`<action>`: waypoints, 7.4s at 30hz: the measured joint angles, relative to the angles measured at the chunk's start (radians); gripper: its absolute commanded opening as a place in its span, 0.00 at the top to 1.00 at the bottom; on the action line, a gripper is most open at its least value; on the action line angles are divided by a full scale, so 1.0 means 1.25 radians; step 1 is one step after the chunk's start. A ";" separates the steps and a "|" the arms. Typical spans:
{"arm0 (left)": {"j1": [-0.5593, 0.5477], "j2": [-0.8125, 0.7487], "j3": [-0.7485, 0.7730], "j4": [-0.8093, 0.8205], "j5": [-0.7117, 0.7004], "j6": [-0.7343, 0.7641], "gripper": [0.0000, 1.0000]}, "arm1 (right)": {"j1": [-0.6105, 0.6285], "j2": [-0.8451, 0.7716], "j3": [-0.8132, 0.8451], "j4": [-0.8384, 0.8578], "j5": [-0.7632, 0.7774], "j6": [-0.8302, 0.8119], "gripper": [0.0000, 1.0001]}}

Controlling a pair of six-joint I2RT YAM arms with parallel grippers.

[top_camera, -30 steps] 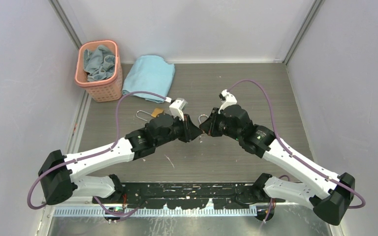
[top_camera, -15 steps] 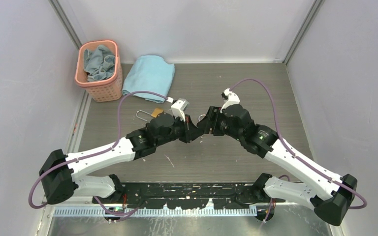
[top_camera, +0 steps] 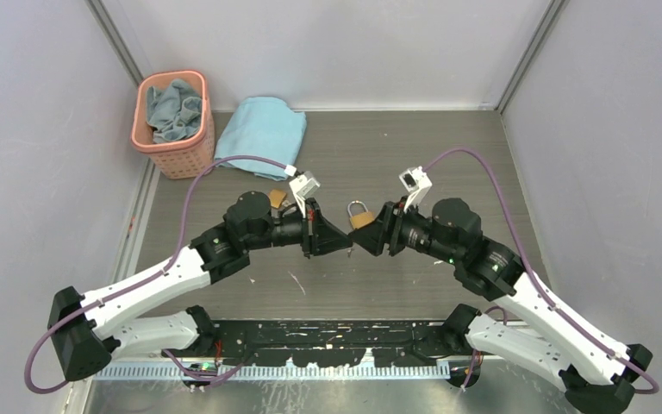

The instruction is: Unlock with the key

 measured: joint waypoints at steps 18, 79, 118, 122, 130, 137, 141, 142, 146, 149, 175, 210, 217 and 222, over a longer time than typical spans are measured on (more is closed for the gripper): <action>0.033 -0.012 0.000 0.058 0.307 -0.056 1.00 | 0.000 -0.051 -0.050 0.181 -0.263 0.047 0.80; 0.033 -0.125 -0.033 0.037 0.204 -0.052 0.38 | 0.002 -0.089 -0.117 0.228 -0.279 0.066 0.99; 0.034 -0.160 -0.111 0.225 0.020 -0.165 0.91 | 0.002 -0.046 -0.121 0.441 -0.175 0.120 0.99; 0.034 -0.160 -0.121 0.239 0.003 -0.176 0.88 | 0.002 -0.047 -0.130 0.452 -0.166 0.120 0.99; 0.034 -0.160 -0.151 0.273 -0.045 -0.219 0.84 | 0.002 -0.048 -0.163 0.493 -0.136 0.127 0.99; 0.034 -0.157 -0.159 0.311 -0.086 -0.248 0.80 | 0.002 -0.048 -0.188 0.537 -0.103 0.151 0.99; 0.034 -0.142 -0.159 0.341 -0.099 -0.262 0.82 | 0.002 -0.048 -0.189 0.550 -0.082 0.159 0.99; 0.034 -0.137 -0.159 0.348 -0.101 -0.266 0.82 | 0.002 -0.048 -0.190 0.554 -0.076 0.160 0.99; 0.034 -0.125 -0.159 0.356 -0.110 -0.271 0.86 | 0.003 -0.048 -0.197 0.561 -0.058 0.164 0.99; 0.034 -0.121 -0.160 0.364 -0.115 -0.273 0.89 | 0.003 -0.048 -0.201 0.569 -0.048 0.166 0.99; 0.034 -0.198 -0.189 0.302 -0.171 -0.270 1.00 | 0.006 -0.074 -0.170 0.382 0.073 0.119 0.15; 0.034 -0.417 0.048 -0.774 -0.540 0.027 1.00 | 0.006 0.281 0.105 -0.257 0.351 -0.038 0.11; 0.034 -0.410 0.048 -0.829 -0.521 0.028 1.00 | 0.006 0.394 0.124 -0.323 0.338 -0.048 0.00; 0.034 -0.405 0.049 -0.851 -0.517 0.020 1.00 | 0.006 0.448 0.128 -0.358 0.323 -0.050 0.00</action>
